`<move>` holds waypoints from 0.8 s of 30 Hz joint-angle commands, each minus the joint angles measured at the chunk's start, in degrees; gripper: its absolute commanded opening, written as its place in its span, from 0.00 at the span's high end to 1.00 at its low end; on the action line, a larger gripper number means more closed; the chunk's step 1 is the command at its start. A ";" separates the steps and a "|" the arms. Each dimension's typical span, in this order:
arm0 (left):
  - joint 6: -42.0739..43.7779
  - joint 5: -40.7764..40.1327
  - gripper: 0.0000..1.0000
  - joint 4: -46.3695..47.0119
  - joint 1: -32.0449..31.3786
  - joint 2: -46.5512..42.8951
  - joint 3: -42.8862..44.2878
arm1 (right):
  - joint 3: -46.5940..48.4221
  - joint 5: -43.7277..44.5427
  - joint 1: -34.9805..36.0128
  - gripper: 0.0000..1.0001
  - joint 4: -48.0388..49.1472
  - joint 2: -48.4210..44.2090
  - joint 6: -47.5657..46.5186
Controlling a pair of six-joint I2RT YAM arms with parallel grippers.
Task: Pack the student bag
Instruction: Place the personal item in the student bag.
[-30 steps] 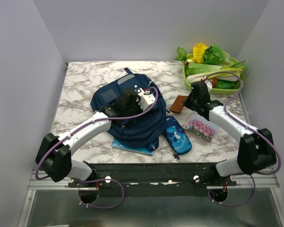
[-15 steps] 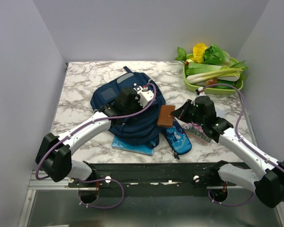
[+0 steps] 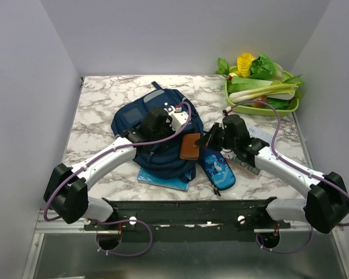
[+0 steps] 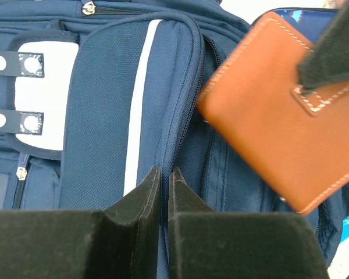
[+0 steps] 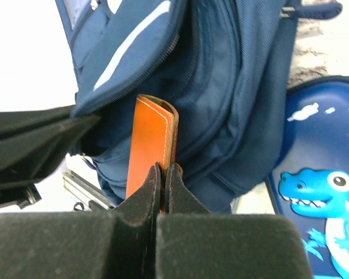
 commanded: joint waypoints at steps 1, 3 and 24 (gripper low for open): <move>-1.13 5.74 1.00 -0.21 0.42 -1.57 2.80 | 3.96 -1.35 0.28 0.99 3.68 2.67 2.04; -1.13 6.63 1.00 -1.00 0.42 -1.74 3.07 | 4.92 -1.00 0.28 0.99 4.38 3.81 2.31; -10.45 12.96 1.00 -3.29 0.42 -0.17 10.36 | 10.46 20.34 6.69 0.99 15.64 16.12 18.12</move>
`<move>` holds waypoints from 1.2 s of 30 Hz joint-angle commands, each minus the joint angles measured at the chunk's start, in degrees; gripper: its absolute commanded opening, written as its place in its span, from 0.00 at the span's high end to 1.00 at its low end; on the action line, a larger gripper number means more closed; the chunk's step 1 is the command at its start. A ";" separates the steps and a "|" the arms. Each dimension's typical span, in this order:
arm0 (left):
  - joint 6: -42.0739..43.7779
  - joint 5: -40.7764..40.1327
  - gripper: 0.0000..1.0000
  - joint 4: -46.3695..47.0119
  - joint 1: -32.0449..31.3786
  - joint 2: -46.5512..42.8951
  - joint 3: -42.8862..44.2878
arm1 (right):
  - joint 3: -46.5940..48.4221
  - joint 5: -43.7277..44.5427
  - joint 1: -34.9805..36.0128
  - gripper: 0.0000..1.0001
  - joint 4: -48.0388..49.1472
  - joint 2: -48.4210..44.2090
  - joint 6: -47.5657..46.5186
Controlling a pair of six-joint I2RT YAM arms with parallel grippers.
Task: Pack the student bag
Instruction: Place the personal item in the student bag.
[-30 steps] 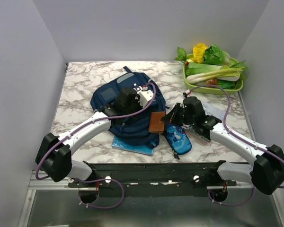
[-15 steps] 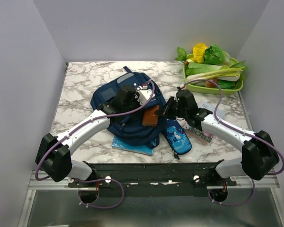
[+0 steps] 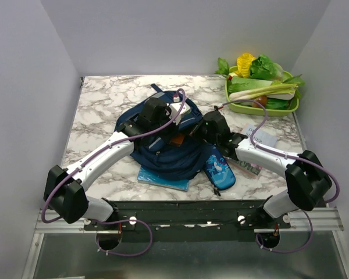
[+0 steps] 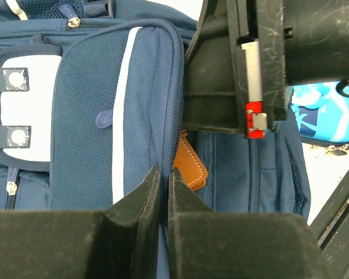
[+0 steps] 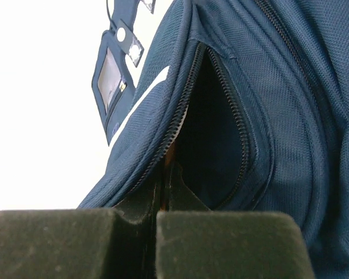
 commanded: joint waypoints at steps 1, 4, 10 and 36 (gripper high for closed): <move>-3.30 4.32 1.00 3.47 -0.32 -0.03 2.28 | 3.67 7.48 1.43 0.99 3.59 3.04 4.47; -3.74 4.24 1.00 4.08 -0.32 0.23 1.66 | 6.38 7.57 2.83 0.87 2.02 4.81 4.56; -4.00 3.53 1.00 4.79 -0.15 0.14 0.87 | 8.69 4.50 6.18 0.23 -1.15 6.40 -0.70; 9.25 25.51 0.24 -14.36 22.87 1.56 10.02 | -0.21 16.79 25.33 0.42 -6.86 -10.77 -37.02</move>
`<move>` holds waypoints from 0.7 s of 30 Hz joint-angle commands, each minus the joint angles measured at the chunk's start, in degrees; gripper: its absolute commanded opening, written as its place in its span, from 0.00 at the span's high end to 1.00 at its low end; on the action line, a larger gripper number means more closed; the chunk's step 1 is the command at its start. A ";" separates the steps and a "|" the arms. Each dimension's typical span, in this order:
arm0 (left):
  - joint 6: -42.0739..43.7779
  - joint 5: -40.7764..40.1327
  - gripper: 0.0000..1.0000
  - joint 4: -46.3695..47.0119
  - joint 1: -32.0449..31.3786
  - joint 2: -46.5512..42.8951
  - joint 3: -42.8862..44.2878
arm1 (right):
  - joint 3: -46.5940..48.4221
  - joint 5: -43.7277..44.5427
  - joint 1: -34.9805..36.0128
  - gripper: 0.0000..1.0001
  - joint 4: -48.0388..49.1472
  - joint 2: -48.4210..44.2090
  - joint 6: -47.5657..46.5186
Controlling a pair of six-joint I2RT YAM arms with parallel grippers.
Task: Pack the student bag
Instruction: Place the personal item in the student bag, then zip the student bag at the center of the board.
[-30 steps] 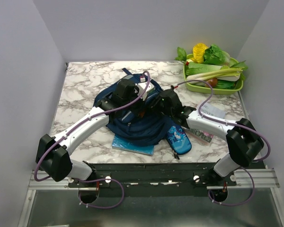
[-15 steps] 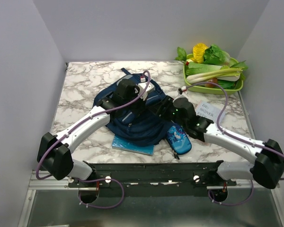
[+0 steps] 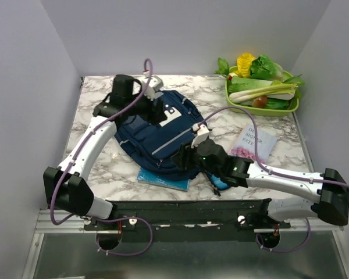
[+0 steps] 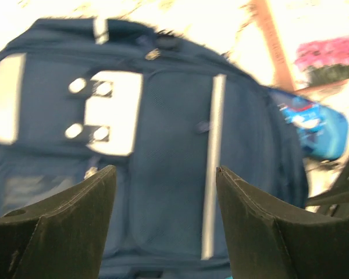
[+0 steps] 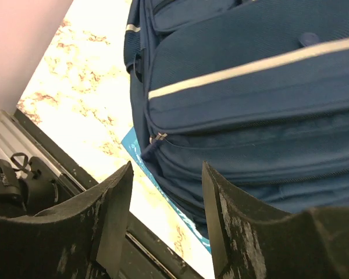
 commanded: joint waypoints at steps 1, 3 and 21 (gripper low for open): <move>12.10 7.54 0.24 -9.80 8.28 -2.16 -1.77 | 8.32 5.89 3.87 0.42 -7.01 6.49 -4.74; 17.11 7.63 0.25 -11.82 11.27 -3.66 -5.02 | 13.75 6.07 5.54 0.42 -10.19 10.27 -3.24; 16.17 8.77 0.27 -7.79 14.53 -8.76 -14.35 | 39.29 19.70 8.98 0.37 -43.09 36.75 16.28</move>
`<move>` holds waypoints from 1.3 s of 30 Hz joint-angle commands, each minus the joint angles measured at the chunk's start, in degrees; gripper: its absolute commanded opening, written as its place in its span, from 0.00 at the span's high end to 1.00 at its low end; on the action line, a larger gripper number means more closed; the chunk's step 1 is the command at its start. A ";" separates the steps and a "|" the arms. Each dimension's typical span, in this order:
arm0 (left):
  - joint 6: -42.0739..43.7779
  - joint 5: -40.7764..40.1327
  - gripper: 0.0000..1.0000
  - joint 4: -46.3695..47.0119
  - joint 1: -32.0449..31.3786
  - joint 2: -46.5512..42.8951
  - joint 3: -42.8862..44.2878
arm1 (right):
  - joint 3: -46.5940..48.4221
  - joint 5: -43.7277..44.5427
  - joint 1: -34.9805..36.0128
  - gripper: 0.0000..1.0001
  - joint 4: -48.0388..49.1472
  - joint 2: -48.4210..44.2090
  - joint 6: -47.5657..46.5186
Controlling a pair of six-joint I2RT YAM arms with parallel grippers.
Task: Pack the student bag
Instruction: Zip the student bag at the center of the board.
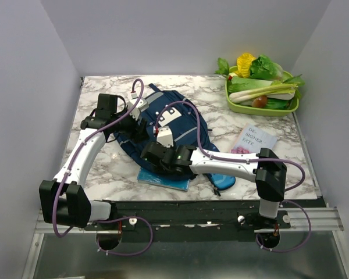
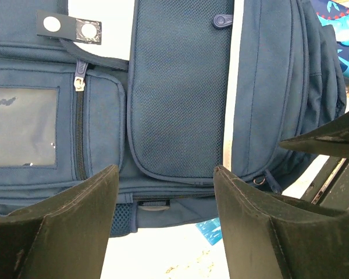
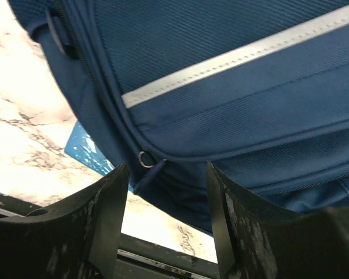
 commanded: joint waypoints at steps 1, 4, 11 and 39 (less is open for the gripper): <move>0.52 2.54 0.27 1.92 0.52 -1.75 -1.32 | -1.03 4.27 0.32 0.38 -4.15 0.16 4.56; 1.13 1.58 0.27 2.01 0.52 -2.10 -2.28 | -1.12 4.87 0.85 0.39 -5.18 -0.81 5.35; 1.40 1.23 0.27 2.89 0.43 -2.54 -3.52 | -2.79 4.35 1.64 0.40 -1.85 -2.23 5.44; 2.09 6.75 0.27 2.27 0.52 -3.85 -5.18 | -7.61 2.94 1.64 0.98 3.68 -4.32 2.98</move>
